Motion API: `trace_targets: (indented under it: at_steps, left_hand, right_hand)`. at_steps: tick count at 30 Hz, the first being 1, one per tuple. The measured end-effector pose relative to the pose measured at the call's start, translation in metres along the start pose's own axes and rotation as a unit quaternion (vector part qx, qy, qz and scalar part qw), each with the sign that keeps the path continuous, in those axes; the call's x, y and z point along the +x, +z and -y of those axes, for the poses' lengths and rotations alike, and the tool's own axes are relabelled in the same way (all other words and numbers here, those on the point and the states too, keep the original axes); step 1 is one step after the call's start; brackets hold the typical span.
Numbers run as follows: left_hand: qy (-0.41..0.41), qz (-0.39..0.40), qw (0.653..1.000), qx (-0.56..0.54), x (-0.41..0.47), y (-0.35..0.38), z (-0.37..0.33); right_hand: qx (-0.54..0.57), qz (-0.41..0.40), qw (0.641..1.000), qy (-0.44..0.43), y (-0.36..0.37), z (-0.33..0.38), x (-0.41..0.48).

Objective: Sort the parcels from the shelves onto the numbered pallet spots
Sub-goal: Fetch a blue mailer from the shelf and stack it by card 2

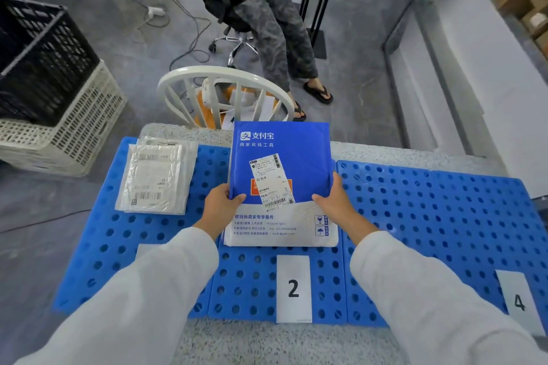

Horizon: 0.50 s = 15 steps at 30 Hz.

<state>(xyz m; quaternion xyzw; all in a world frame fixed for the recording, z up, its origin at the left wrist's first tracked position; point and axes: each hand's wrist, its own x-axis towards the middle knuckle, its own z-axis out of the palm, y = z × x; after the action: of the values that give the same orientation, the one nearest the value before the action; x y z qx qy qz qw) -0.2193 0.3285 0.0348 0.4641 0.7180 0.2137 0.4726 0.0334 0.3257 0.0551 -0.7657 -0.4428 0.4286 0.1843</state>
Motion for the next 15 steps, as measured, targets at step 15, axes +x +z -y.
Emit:
trace_targets:
  at_steps: [15]
  left_hand:
    - [0.044,-0.020,0.997,0.068,-0.011,0.001,-0.009]
  right_hand:
    - [-0.063,0.002,0.998,-0.010,-0.013,-0.015,-0.006]
